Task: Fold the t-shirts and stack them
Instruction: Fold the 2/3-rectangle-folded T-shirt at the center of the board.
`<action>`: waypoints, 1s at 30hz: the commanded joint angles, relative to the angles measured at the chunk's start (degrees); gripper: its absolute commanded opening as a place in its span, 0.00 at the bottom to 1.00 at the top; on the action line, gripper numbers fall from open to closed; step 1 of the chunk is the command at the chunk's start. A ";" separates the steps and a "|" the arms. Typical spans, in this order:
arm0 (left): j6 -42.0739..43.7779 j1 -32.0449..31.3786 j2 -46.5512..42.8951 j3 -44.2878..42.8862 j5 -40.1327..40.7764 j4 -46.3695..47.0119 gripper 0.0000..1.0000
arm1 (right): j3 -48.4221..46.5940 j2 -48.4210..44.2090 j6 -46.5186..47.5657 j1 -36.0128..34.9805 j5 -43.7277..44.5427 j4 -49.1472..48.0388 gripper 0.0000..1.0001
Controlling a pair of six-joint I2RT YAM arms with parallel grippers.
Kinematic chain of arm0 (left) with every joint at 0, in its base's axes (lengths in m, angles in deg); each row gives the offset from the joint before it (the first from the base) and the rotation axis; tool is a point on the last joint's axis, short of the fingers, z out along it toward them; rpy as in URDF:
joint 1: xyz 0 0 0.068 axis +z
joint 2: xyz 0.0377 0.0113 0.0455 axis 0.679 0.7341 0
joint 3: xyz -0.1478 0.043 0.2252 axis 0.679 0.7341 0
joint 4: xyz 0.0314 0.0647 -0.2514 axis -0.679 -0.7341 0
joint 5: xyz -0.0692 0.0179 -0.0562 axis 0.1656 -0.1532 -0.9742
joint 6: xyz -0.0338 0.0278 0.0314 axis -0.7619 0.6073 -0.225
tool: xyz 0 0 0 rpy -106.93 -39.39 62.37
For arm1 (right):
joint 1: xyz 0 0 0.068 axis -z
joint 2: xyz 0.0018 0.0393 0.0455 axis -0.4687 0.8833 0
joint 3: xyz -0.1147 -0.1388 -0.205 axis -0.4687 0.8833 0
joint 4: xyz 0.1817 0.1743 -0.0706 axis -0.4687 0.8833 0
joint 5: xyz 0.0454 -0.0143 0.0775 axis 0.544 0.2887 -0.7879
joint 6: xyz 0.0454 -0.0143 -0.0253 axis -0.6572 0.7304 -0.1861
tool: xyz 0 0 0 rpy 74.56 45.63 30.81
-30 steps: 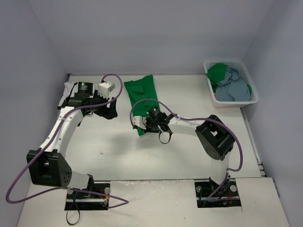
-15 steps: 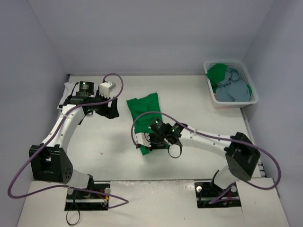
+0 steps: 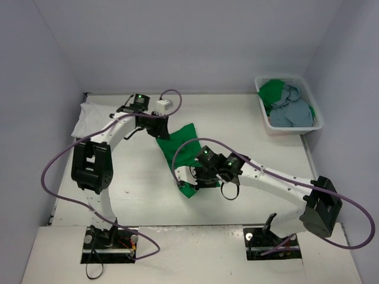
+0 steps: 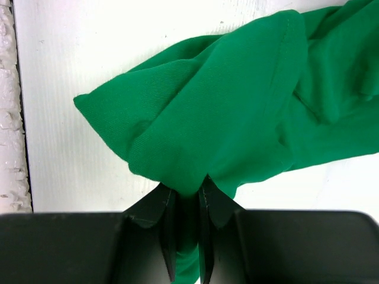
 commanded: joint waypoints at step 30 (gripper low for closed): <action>3.13 -18.32 14.60 -7.92 -1.98 -5.19 0.00 | -11.89 2.80 4.95 11.15 -3.42 0.23 0.00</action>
